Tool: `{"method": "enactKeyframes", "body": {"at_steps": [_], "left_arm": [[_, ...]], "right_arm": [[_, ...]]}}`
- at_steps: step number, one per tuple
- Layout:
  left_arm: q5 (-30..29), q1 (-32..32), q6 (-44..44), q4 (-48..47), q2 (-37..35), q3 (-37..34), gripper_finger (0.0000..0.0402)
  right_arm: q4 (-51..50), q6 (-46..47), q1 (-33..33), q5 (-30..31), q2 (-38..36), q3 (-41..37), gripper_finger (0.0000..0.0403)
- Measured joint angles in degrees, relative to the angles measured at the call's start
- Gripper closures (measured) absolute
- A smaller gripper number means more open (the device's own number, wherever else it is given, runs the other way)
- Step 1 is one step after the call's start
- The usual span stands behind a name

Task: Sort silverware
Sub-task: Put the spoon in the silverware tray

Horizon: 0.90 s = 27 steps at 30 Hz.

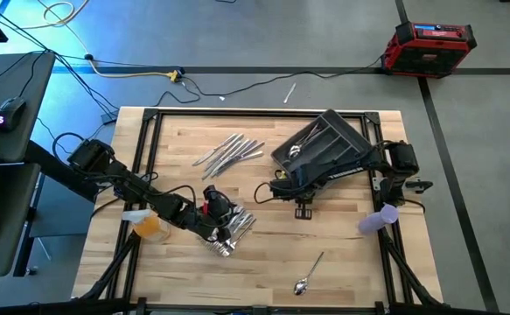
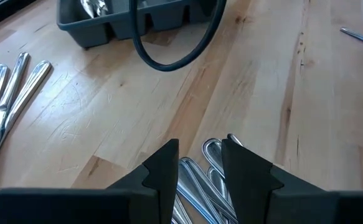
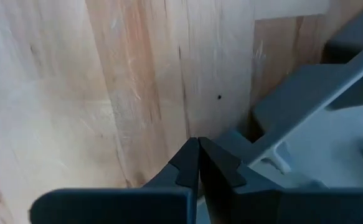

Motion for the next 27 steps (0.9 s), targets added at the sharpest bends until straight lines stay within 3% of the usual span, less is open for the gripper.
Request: {"method": "enactKeyframes", "body": {"at_steps": [10,20,23,27], "left_arm": [[-0.1,0.0,0.0,0.0,0.0,0.0,0.0298],[-0.1,0.0,0.0,0.0,0.0,0.0,0.0298],[-0.1,0.0,-0.1,-0.1,0.0,0.0,0.0298],[0.0,0.0,0.0,-0.1,0.0,0.0,0.0298]], "right_arm": [[5.0,-2.5,0.9,2.5,-6.3,-0.6,0.0403],[3.5,5.9,-0.9,9.2,-16.3,-0.5,0.0403],[4.3,2.3,-0.5,4.6,-18.0,-0.5,0.0403],[11.0,-7.9,4.4,-8.9,-20.5,-3.8,0.0403]]}}
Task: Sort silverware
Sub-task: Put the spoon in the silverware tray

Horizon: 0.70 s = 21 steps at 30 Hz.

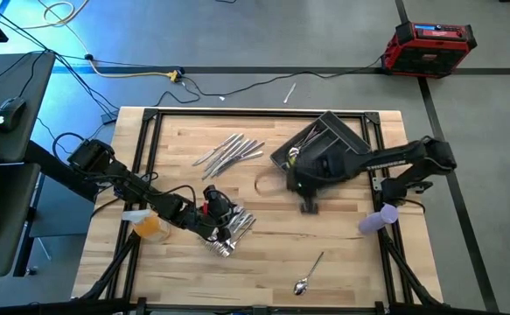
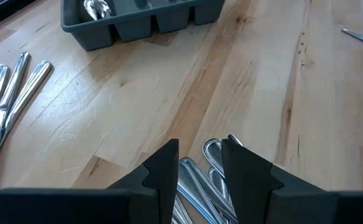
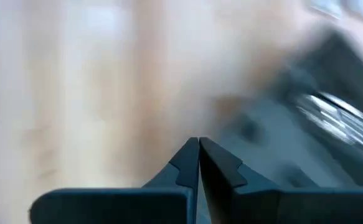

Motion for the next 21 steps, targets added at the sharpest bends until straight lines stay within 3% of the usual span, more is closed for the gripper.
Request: {"method": "enactKeyframes", "body": {"at_steps": [3,5,8,13,21], "left_arm": [[0.1,0.0,0.0,-0.1,0.0,0.0,0.0298],[0.1,0.0,0.0,0.0,0.0,0.0,0.0298],[0.2,0.0,0.0,0.0,0.0,0.0,0.0298],[-0.3,0.1,0.0,0.2,0.0,0.0,0.0298],[-2.2,0.8,0.0,0.6,0.0,0.0,0.0298]], "right_arm": [[10.4,-4.2,5.4,-13.6,-1.0,-5.9,0.0403],[19.8,-1.6,9.2,-22.2,-0.8,-11.0,0.0403],[33.6,4.4,15.2,-27.1,1.0,-16.6,0.0403],[37.3,5.2,22.8,-22.3,4.6,-17.4,0.0386],[37.9,-2.1,29.7,-11.5,13.0,-13.3,0.0295]]}}
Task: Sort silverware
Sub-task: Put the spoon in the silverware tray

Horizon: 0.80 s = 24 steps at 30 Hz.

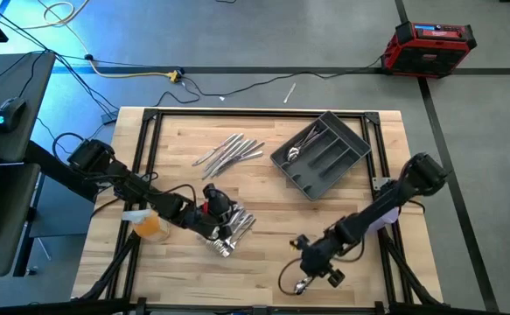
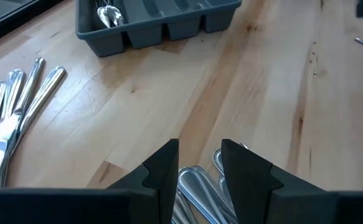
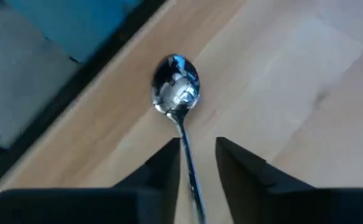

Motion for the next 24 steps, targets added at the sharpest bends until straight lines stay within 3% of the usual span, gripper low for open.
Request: {"method": "enactKeyframes", "body": {"at_steps": [5,10,16,24], "left_arm": [[0.0,0.1,0.0,0.0,0.0,0.0,0.0298],[0.3,0.0,0.0,0.0,0.0,0.0,0.0298],[0.5,0.0,-0.3,0.0,0.0,0.0,0.0298],[0.6,0.0,-0.4,0.0,0.0,0.0,0.0298]], "right_arm": [[-4.4,-4.0,1.7,0.7,3.5,3.8,0.0284],[-5.7,-3.4,2.0,2.0,3.8,4.7,0.0326],[-5.6,-3.9,2.1,-1.0,4.0,4.7,0.0368],[-7.7,-6.3,1.7,-1.2,5.1,6.8,0.0311]]}}
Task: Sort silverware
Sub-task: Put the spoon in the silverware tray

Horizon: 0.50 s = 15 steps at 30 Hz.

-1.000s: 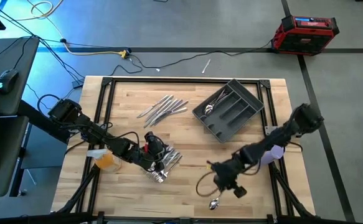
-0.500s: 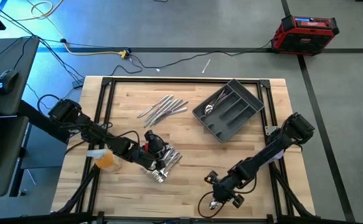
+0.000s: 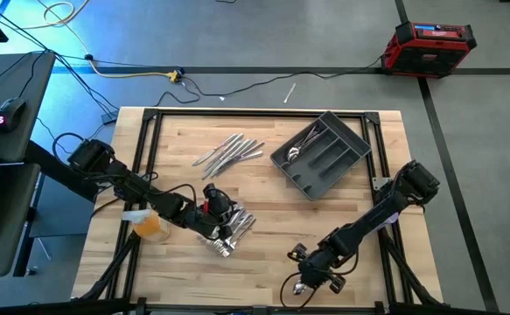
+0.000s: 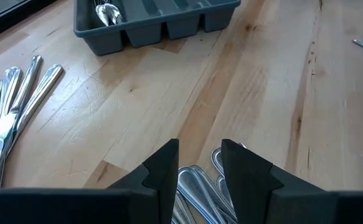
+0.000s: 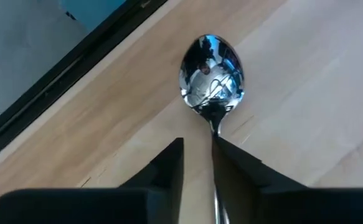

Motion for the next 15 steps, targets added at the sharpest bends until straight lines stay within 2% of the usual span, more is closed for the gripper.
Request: {"method": "enactKeyframes", "body": {"at_steps": [3,6,9,15], "left_arm": [[0.0,0.0,0.0,0.0,0.0,0.0,0.0298],[0.0,0.0,0.0,0.0,0.0,0.0,0.0298],[0.0,0.0,0.0,0.0,0.0,0.0,0.0298],[0.0,0.0,-0.1,0.0,0.0,0.0,0.0298]], "right_arm": [[-0.2,0.1,0.0,0.9,0.0,0.6,0.0284],[-1.6,0.1,0.0,5.2,0.1,0.7,0.027],[-2.0,-0.8,0.0,7.7,0.1,0.7,0.0266],[-2.0,-2.5,0.0,7.8,0.1,0.7,0.0265]]}}
